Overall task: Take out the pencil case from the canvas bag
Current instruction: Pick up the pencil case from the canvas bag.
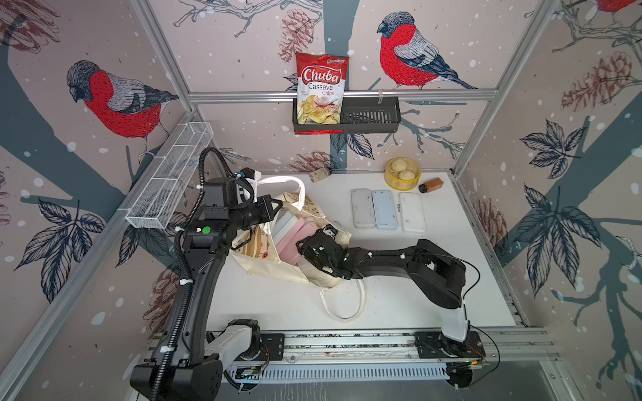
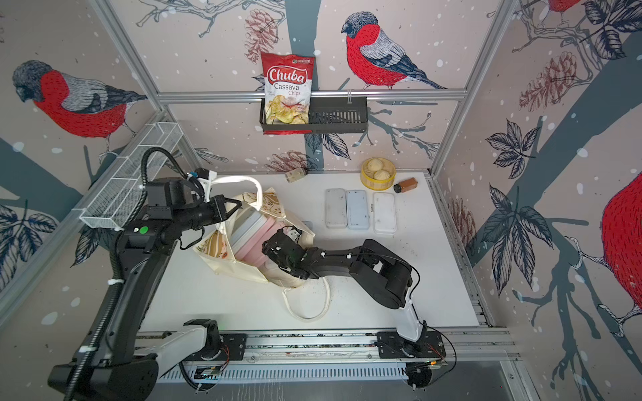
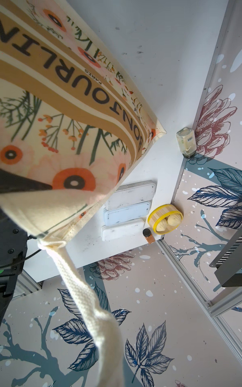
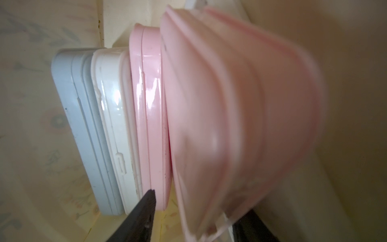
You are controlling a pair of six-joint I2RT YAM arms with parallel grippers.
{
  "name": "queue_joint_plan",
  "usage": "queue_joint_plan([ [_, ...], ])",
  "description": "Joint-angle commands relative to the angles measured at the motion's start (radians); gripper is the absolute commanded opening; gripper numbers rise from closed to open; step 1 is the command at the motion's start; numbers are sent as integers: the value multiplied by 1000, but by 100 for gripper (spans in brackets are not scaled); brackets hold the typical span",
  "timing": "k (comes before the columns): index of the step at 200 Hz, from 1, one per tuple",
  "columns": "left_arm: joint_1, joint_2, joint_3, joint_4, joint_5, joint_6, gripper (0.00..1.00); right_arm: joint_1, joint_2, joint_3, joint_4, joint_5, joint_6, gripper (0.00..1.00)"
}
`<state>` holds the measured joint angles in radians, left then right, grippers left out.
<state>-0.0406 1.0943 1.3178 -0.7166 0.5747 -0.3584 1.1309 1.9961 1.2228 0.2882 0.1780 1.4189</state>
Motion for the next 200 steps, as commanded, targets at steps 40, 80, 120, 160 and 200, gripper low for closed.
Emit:
queue_joint_plan([
  [40,1,-7,12,75,78,31,0,0,-3,-6,69,40,11,54],
  [80,1,-7,8,67,100,55,0,3,-1,-13,96,41,3,51],
  [120,1,-11,2,69,114,64,0,6,3,-22,117,41,4,46],
  [160,1,-13,4,72,116,68,0,6,16,-5,97,45,7,52],
  [200,0,-17,6,68,105,73,0,6,14,-6,109,35,-4,47],
])
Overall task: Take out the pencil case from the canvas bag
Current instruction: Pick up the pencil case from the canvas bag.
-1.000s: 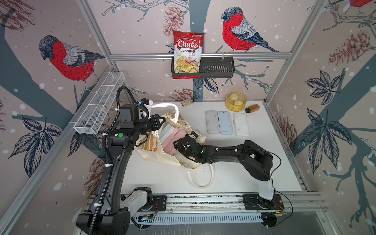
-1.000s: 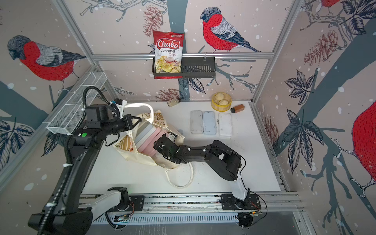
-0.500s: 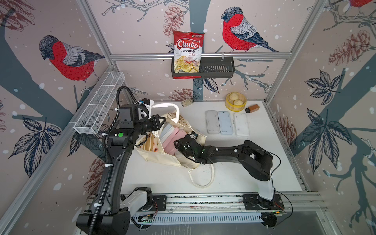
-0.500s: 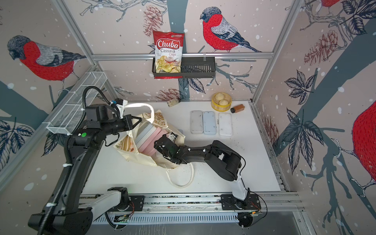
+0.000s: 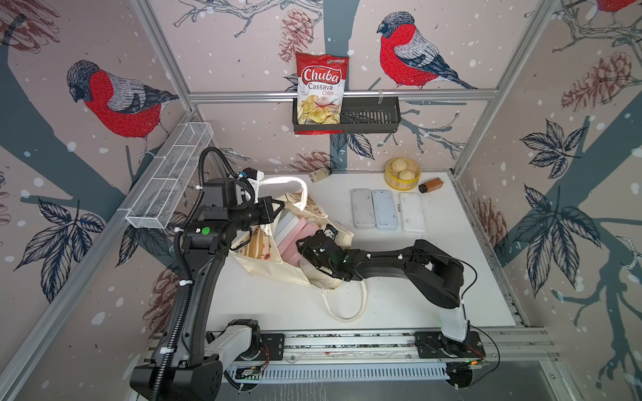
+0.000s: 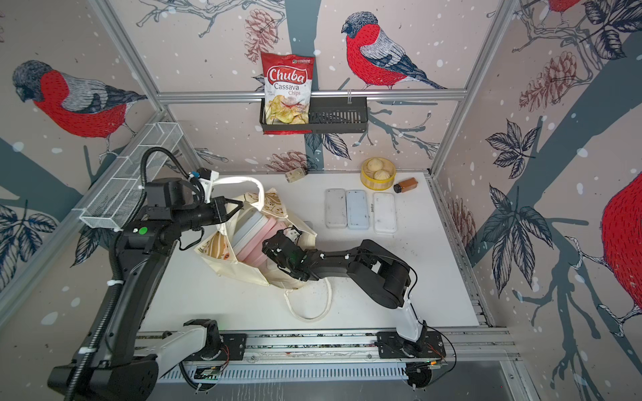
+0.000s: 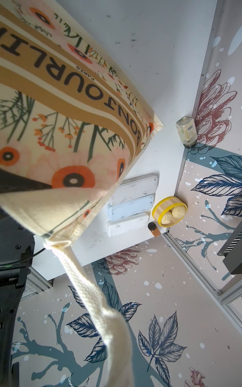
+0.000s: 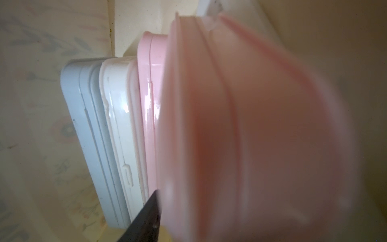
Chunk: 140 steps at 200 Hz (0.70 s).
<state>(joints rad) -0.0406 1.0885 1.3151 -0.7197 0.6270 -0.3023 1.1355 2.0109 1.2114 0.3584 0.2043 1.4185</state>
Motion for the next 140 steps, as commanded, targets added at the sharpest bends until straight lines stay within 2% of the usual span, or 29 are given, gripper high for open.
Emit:
queue_joint_plan([
  [1,0,-12,8,70,53,17,0,1,-2,5,39,9,-4,47],
  [140,1,-58,7,110,-19,-1,0,32,-160,-51,11,106,-130,24],
])
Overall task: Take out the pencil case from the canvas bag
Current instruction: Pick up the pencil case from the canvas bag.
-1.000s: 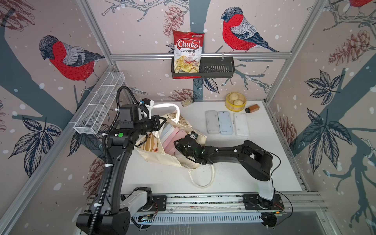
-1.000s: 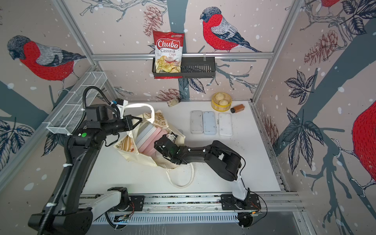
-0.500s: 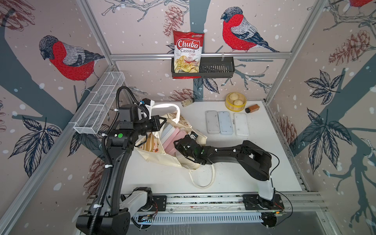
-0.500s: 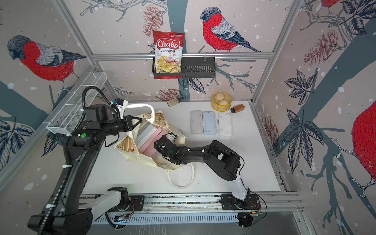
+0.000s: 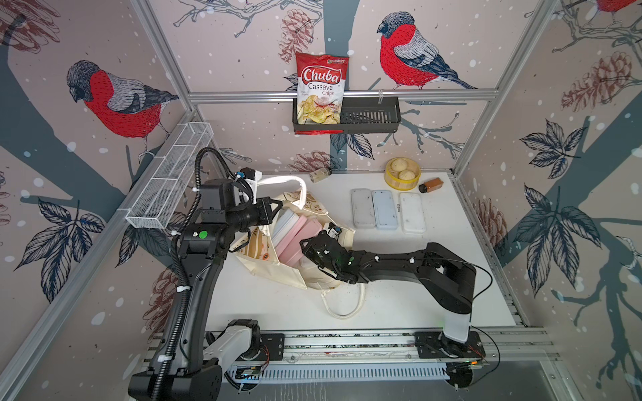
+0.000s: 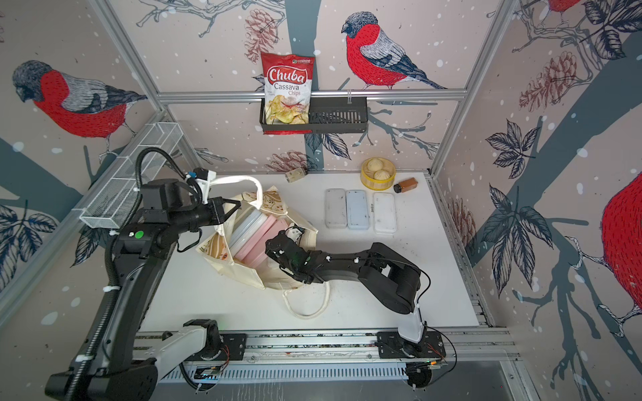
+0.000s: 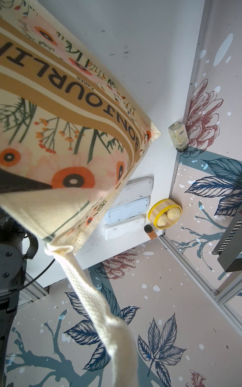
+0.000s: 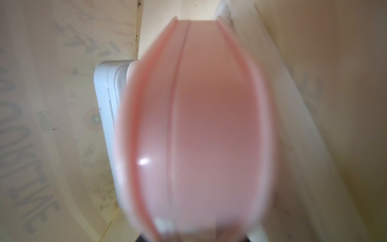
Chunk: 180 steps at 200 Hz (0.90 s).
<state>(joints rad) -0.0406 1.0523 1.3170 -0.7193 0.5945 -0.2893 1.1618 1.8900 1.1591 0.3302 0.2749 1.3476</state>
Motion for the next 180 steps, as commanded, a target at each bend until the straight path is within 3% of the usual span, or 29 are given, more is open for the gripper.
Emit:
queue_joint_plan([
  [1,1,-23,3,110,13,-14,0,6,-41,1,39,36,-61,24],
  [85,2,-33,8,200,-13,-44,0,50,-186,18,-80,107,-300,19],
  [180,2,102,67,247,16,25,0,58,-267,200,-511,27,-626,19],
])
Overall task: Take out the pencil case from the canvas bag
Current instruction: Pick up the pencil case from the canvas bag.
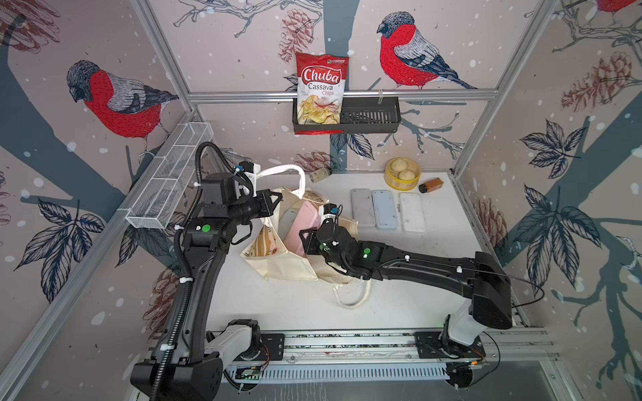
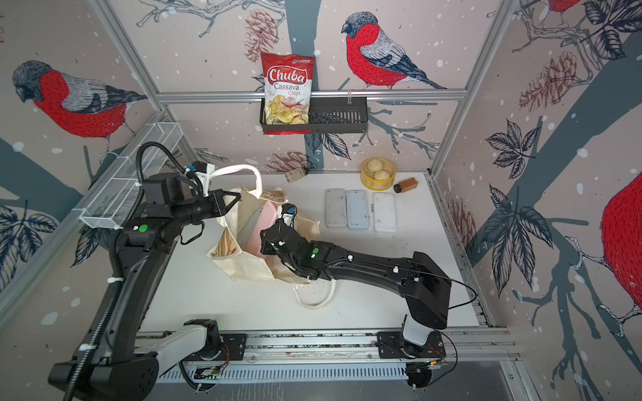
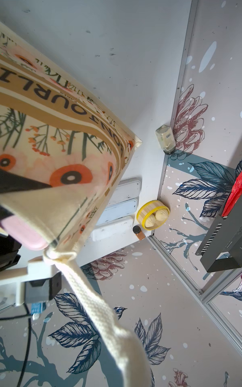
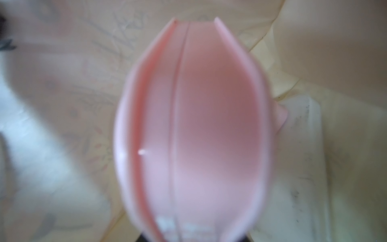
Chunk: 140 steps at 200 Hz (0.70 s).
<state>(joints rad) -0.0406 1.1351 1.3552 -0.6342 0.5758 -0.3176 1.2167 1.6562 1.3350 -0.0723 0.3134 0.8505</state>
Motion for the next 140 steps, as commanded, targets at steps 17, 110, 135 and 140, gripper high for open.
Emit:
queue_joint_plan([
  [17,2,41,33,150,1,116,0,3,-55,32,-115,-66,-209,20],
  [110,9,90,10,163,-70,264,0,-115,-177,59,-303,-466,-464,22],
  [135,17,82,20,163,-50,293,0,-201,-283,6,-288,-596,-460,22],
  [140,22,78,20,165,-44,296,0,-225,-307,-10,-283,-619,-454,22],
])
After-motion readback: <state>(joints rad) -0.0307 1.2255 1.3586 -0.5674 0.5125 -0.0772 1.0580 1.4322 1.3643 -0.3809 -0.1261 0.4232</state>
